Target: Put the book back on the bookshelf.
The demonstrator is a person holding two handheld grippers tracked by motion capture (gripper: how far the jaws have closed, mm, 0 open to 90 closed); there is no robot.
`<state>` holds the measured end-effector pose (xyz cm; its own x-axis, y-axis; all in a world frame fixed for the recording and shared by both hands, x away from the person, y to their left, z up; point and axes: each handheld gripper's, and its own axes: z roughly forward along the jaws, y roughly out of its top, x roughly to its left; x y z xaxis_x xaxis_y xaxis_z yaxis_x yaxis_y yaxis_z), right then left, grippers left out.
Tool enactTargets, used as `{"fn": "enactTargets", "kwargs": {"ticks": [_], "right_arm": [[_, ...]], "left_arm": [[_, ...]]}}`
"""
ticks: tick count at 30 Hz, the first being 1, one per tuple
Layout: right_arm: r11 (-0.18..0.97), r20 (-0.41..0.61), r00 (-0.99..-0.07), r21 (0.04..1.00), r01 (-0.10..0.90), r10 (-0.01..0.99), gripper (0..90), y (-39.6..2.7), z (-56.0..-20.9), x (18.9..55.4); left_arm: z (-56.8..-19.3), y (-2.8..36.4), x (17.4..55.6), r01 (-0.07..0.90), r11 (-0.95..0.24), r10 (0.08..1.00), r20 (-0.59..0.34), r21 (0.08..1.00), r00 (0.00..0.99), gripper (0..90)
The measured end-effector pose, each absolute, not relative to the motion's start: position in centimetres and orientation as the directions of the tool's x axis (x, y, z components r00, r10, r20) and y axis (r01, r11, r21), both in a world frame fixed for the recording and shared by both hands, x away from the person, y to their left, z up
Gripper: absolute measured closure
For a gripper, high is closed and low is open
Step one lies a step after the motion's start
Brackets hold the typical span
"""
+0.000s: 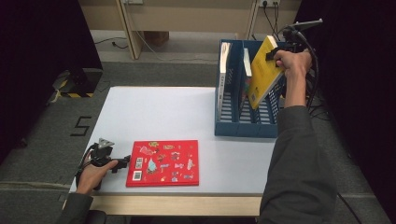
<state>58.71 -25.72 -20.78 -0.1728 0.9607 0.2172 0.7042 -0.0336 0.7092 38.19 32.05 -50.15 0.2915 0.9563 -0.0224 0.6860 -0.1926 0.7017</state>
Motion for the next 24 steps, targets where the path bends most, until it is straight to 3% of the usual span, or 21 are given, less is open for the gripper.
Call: {"fn": "enactTargets", "kwargs": {"ticks": [24], "right_arm": [[-0.057,0.216,-0.126,0.682,0.729,0.968,74.7,-24.4,-24.5,61.8]], "left_arm": [[-50.2,32.1,38.2,0.685,-0.194,0.956,-0.022,0.702,0.293,6.5]]}}
